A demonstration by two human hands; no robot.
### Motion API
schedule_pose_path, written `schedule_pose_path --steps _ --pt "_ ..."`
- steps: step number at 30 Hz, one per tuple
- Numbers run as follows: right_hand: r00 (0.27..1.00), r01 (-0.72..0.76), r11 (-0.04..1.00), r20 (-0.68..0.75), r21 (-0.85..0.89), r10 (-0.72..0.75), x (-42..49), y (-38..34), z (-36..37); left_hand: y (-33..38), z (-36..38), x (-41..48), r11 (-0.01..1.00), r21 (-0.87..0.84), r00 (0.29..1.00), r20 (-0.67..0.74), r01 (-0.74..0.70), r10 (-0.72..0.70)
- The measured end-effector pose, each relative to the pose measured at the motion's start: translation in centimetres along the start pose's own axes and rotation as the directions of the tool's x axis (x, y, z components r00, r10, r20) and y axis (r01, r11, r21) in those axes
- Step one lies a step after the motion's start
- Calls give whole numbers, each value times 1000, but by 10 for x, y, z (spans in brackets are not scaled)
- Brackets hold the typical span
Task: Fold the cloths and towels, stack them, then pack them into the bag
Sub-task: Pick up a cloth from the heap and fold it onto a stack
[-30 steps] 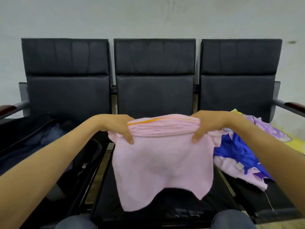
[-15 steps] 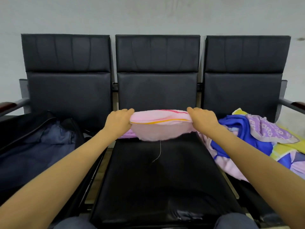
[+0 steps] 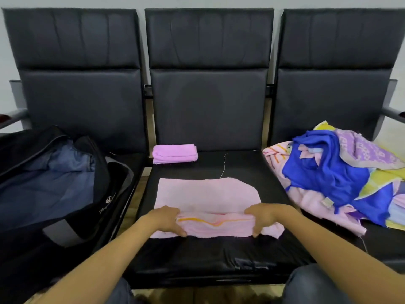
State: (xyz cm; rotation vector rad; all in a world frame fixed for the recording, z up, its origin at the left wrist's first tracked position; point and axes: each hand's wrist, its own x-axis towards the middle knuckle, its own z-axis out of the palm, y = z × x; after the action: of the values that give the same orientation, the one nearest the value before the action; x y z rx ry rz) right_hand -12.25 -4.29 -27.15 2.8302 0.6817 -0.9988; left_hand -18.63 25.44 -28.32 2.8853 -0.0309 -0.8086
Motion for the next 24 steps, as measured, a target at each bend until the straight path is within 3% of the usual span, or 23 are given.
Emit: schedule_pose_path --steps 3,5,6,9,13,15,18,20,22,24 --pt "999 21 986 22 164 -24 4 7 2 1 -3 -1 1000 -30 999 48 -2 4" --pt "998 25 950 42 311 -40 2 7 2 2 -4 -1 1000 19 999 -46 -25 26" --pt "998 37 930 25 367 -49 2 7 2 0 -3 1 998 -47 993 -113 -48 42" --pt "988 119 884 -138 453 -63 7 6 5 -6 0 4 905 -396 971 -227 -157 69" --pt "932 232 887 -352 400 -85 12 12 14 -8 -1 7 863 -460 934 -356 -209 36" --pt "879 289 892 -465 347 -105 13 12 15 -7 -5 10 786 -572 925 -379 -234 -1" --pt "810 283 884 -586 372 -13 15 14 9 -15 -13 9 563 -800 969 -247 -205 1" --pt "814 250 863 -578 439 58 18 18 11 -24 -12 10 561 -818 991 -123 -131 52" --pt "863 196 842 -495 503 96 21 22 16 -30 -10 9 585 -810 999 -16 -38 42" --pt "913 147 842 -398 520 87 22 24 19 -34 -13 10 540 -840 999 51 40 4"
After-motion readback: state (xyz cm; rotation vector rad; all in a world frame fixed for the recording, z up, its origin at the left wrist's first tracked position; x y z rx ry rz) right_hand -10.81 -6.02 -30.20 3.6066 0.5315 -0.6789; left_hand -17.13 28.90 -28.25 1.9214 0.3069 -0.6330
